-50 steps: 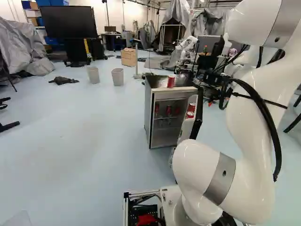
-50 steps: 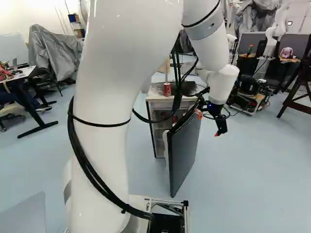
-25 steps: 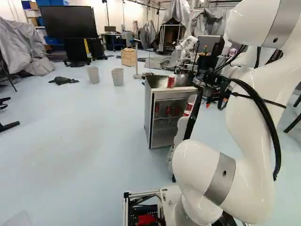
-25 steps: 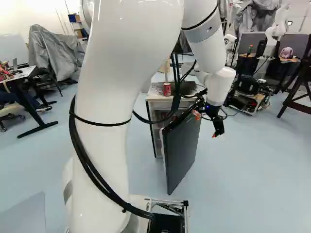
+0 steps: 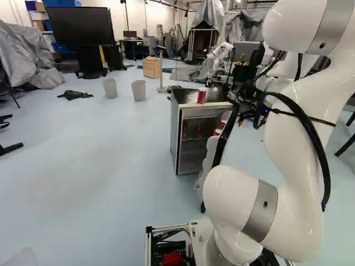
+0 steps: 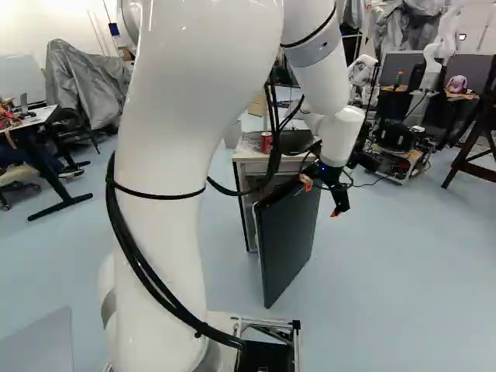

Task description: Grab a drink from the fridge

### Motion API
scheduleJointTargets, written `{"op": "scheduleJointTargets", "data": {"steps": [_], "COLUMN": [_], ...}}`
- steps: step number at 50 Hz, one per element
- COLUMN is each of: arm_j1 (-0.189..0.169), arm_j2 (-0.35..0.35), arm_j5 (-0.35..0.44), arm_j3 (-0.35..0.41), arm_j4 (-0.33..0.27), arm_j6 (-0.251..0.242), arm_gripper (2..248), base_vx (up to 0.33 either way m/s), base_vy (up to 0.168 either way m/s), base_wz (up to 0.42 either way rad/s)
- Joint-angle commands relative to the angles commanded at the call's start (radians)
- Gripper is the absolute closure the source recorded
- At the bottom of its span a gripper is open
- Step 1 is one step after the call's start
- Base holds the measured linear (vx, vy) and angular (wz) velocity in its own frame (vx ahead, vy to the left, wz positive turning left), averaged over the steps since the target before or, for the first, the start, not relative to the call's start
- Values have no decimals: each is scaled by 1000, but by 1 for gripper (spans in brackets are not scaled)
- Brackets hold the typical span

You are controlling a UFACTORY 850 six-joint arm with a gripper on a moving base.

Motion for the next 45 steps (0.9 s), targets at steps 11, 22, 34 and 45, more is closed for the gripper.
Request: {"op": "scheduleJointTargets", "data": {"steps": [11, 22, 34, 45], "arm_j1": [24, 48, 74, 99], "arm_j2": [1, 2, 2, 1], "arm_j5": [0, 0, 0, 0], "arm_j3": [2, 3, 2, 1], "arm_j4": [0, 0, 0, 0], "arm_j6": [0, 0, 0, 0], "arm_gripper": [3, 3, 3, 3], "base_vx": [0, 0, 0, 0], "base_vy": [0, 0, 0, 0], "base_wz": [0, 0, 0, 0]}}
